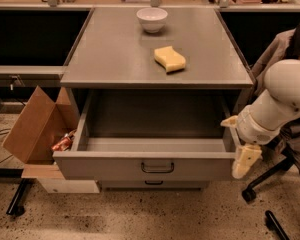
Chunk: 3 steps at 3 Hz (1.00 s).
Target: Open top drawer
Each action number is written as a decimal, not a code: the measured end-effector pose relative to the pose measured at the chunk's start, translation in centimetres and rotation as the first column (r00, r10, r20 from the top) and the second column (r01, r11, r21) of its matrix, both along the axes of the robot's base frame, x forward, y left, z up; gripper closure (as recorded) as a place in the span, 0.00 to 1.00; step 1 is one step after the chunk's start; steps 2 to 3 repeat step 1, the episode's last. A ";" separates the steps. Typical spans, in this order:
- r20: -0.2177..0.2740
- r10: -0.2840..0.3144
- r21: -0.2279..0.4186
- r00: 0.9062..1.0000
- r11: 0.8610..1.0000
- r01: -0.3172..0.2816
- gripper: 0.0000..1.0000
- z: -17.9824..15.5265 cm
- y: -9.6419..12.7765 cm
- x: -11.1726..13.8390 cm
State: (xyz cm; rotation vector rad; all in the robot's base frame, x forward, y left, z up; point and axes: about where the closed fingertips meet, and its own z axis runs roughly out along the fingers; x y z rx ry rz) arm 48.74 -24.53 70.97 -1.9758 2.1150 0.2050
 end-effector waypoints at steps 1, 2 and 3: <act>0.086 0.022 -0.007 0.996 1.000 -0.021 0.00 5.7 -0.7 0.5; 0.086 0.022 -0.007 0.996 1.000 -0.021 0.00 5.7 -0.7 0.5; 0.086 0.022 -0.007 0.996 1.000 -0.021 0.00 5.7 -0.7 0.5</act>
Offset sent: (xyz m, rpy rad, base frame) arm 0.0000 0.0000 0.0000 0.0000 0.0000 0.0000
